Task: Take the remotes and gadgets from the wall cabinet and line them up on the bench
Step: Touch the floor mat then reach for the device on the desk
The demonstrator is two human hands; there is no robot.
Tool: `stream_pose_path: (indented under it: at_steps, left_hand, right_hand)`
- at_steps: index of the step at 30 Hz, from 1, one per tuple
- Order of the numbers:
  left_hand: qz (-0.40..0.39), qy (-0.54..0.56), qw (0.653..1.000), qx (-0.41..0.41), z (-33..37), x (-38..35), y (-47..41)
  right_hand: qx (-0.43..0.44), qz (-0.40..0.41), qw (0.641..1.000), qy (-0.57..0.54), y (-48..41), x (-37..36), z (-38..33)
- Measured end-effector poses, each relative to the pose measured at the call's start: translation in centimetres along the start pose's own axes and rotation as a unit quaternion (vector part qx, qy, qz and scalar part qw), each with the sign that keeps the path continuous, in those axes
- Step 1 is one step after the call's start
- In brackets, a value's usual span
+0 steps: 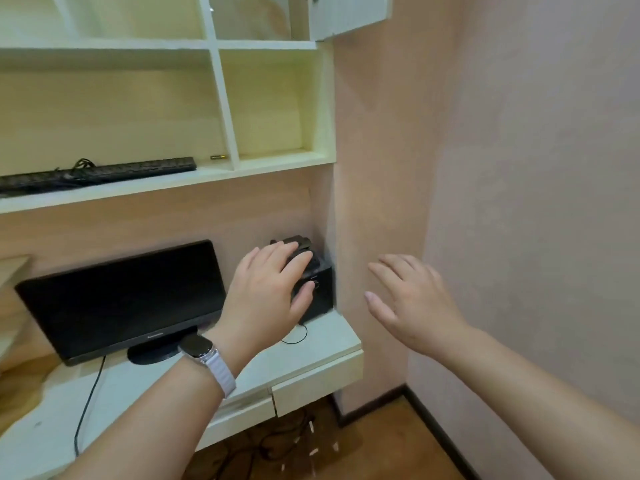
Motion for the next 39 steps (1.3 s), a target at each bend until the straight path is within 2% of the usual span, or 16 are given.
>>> stream_pose_path:
  at_steps: [11, 18, 26, 35, 39]
  left_hand:
    - [0.051, 0.009, 0.998, -0.035, -9.4, -4.6, -12.4]
    - [0.119, 0.009, 0.991, -0.067, -13.0, -5.0, -20.5]
    - [0.185, -0.028, 0.978, -0.087, -15.3, -4.4, -29.2]
    - [0.192, -0.135, 0.97, -0.056, -17.6, -5.1, -38.7]
    - [0.207, -0.173, 0.961, -0.06, -18.7, -5.1, -41.1]
  right_hand:
    - [-0.02, 0.094, 0.994, 0.061, -15.4, -0.4, 3.5]
    - [-0.036, 0.168, 0.984, 0.051, -23.0, 1.4, 5.2]
    - [-0.049, 0.202, 0.978, 0.023, -29.6, 3.1, 9.3]
    - [-0.01, 0.234, 0.966, -0.112, -38.7, 3.9, 15.3]
    - [0.07, 0.261, 0.936, -0.228, -43.0, 5.3, 16.6]
Point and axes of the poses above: each hand's wrist, its own y-axis away from the middle knuckle, its own x-axis out of the back of the hand, z = x × y, the point moved 7 cm from there along -y, towards the middle knuckle
